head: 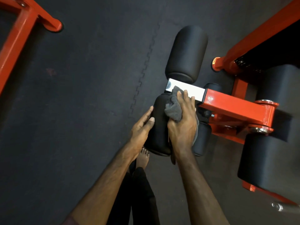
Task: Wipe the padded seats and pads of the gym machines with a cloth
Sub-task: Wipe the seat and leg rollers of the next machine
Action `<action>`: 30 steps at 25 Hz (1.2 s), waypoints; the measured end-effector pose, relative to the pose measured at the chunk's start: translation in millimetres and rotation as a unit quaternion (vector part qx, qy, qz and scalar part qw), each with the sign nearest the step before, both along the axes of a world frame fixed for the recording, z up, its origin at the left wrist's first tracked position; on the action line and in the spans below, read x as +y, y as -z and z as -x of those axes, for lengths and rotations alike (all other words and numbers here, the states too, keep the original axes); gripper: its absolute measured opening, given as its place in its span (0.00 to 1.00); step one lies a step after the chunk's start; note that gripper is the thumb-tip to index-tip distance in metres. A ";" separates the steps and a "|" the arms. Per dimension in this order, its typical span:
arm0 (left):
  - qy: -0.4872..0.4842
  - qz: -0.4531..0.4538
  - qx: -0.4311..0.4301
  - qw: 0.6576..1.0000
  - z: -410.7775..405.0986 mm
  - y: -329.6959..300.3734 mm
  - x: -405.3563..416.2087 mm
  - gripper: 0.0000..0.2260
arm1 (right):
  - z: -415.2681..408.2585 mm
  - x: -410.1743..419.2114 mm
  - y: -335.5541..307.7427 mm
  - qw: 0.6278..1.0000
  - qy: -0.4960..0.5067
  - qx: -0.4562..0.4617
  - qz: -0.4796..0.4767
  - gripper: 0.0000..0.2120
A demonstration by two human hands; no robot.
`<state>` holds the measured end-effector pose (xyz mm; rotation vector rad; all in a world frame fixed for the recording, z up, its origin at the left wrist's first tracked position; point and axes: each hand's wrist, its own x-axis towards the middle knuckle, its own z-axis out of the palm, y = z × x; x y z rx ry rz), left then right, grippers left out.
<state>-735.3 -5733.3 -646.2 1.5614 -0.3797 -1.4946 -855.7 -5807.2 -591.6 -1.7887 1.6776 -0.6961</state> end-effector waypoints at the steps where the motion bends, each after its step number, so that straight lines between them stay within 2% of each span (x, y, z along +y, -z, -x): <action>1: 0.004 0.002 -0.015 1.000 0.3 -2.8 0.5 0.22 | 5.2 19.1 -1.9 1.000 -0.002 0.002 -0.001 0.38; 3: 0.021 -0.012 -0.044 0.999 -1.0 -6.4 0.9 0.28 | 15.5 73.2 -5.6 0.999 -0.037 0.018 -0.004 0.37; 6: 0.037 -0.012 -0.060 0.997 -0.6 -8.8 -3.0 0.30 | 19.5 112.8 -7.3 0.997 -0.068 0.017 -0.012 0.34; 8: 0.022 0.004 -0.040 0.999 2.2 -3.0 -3.2 0.29 | 10.0 81.3 -4.0 0.998 -0.050 0.024 0.000 0.34; 10: 0.010 0.020 0.004 1.000 3.3 0.9 -3.2 0.22 | -2.7 37.4 -2.2 0.999 -0.029 0.029 -0.006 0.36; 13: 0.003 0.038 -0.005 0.999 1.9 1.2 -0.1 0.20 | -5.3 8.5 -0.4 1.000 -0.006 0.015 -0.014 0.37; 17: 0.006 0.022 -0.028 0.999 -3.2 -6.0 1.0 0.21 | 10.3 89.9 -9.5 0.997 -0.071 0.018 -0.008 0.38; 19: 0.028 0.011 -0.058 0.998 -4.2 -11.9 0.9 0.23 | 17.5 122.7 -9.5 0.995 -0.091 0.027 -0.010 0.34; 22: 0.027 0.006 -0.105 0.994 2.6 -13.4 1.6 0.22 | 7.5 88.8 -3.5 0.999 -0.030 0.032 -0.017 0.30; 24: 0.033 0.017 -0.126 0.991 3.6 -11.9 1.8 0.24 | -7.5 39.2 -9.3 0.999 -0.018 0.027 -0.031 0.32; 27: 0.070 0.014 -0.132 0.989 -0.7 -7.2 3.1 0.26 | -14.5 -3.8 -12.6 0.996 -0.039 0.063 -0.044 0.38; 30: 0.091 0.009 -0.129 0.987 -4.0 -12.3 4.6 0.28 | -8.2 34.0 -13.3 0.985 -0.102 0.138 -0.030 0.41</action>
